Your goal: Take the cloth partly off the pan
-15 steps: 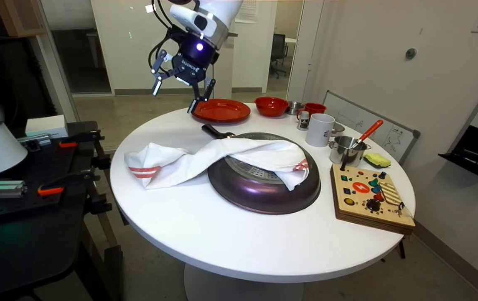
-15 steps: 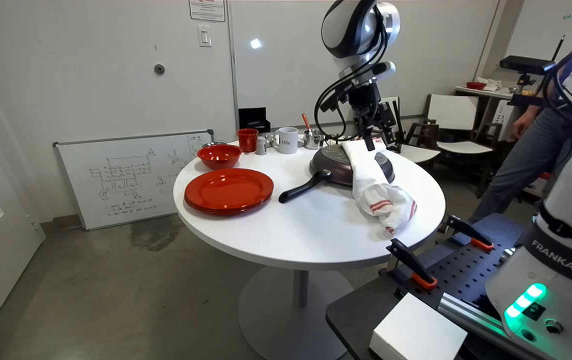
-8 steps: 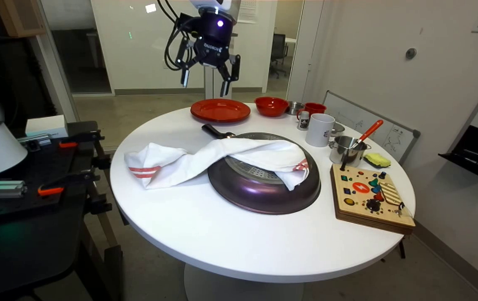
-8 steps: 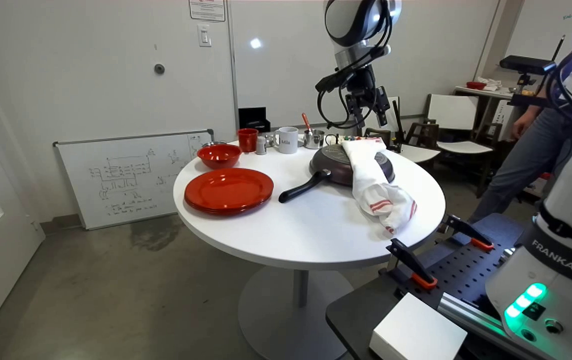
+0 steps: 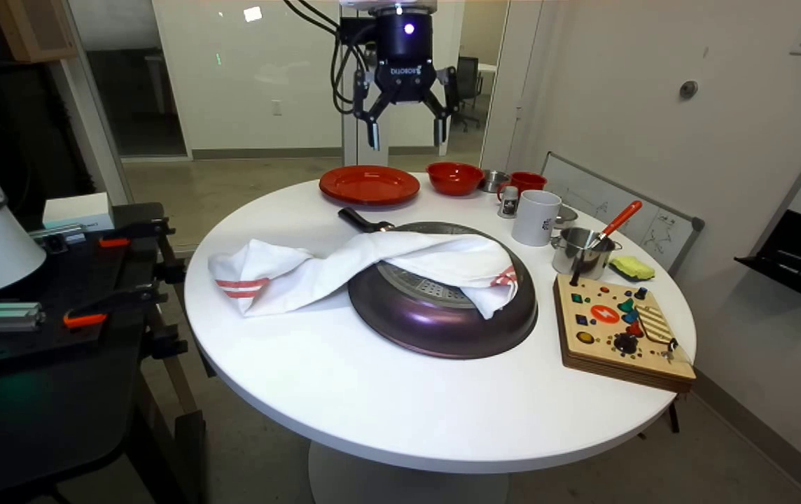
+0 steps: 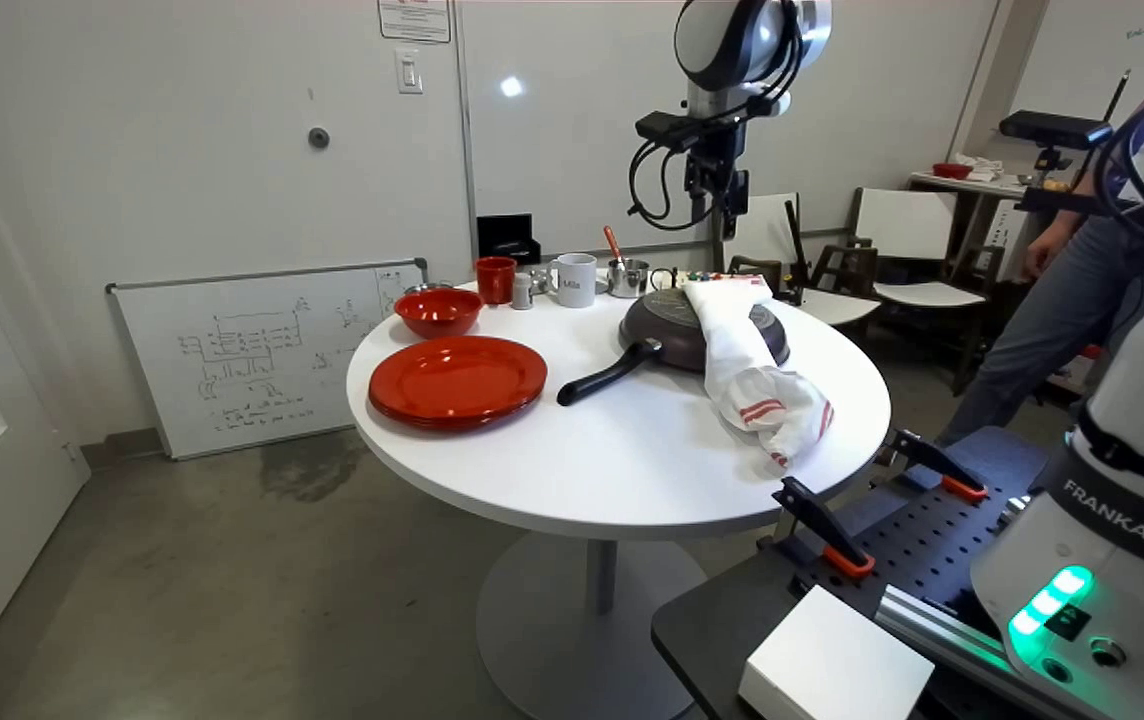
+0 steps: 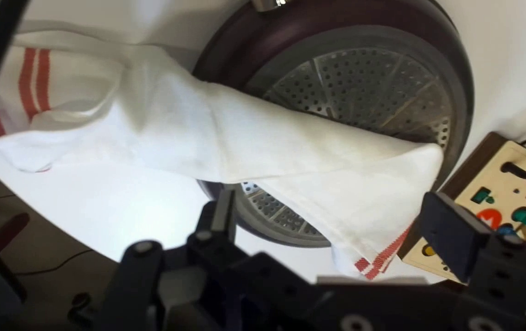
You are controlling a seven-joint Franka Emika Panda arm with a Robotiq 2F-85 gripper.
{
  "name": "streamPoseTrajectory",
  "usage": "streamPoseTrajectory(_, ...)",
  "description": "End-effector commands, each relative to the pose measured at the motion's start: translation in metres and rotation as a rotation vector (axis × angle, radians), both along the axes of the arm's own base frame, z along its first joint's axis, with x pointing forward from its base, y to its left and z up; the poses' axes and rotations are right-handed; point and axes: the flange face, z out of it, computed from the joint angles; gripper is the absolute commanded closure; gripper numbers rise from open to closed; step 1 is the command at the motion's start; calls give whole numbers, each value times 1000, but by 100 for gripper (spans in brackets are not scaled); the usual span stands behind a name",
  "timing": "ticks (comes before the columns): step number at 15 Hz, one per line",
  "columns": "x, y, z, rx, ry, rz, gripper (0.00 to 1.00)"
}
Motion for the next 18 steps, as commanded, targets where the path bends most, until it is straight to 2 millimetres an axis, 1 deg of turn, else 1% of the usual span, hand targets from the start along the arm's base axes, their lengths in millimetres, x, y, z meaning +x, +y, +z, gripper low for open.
streamPoseTrajectory(1, 17, -20, -10, 22, -94, -4, 0)
streamPoseTrajectory(3, 29, -29, -17, 48, -135, -7, 0)
streamPoseTrajectory(5, 45, -38, -23, 63, -164, -7, 0)
streamPoseTrajectory(8, 67, -49, -19, 103, -167, 5, 0)
streamPoseTrajectory(11, 82, -55, -11, 147, -131, 40, 0)
streamPoseTrajectory(12, 67, -51, -17, 115, -140, 18, 0)
streamPoseTrajectory(14, 75, -53, -12, 126, -133, 26, 0)
streamPoseTrajectory(18, 78, -53, -12, 127, -131, 31, 0)
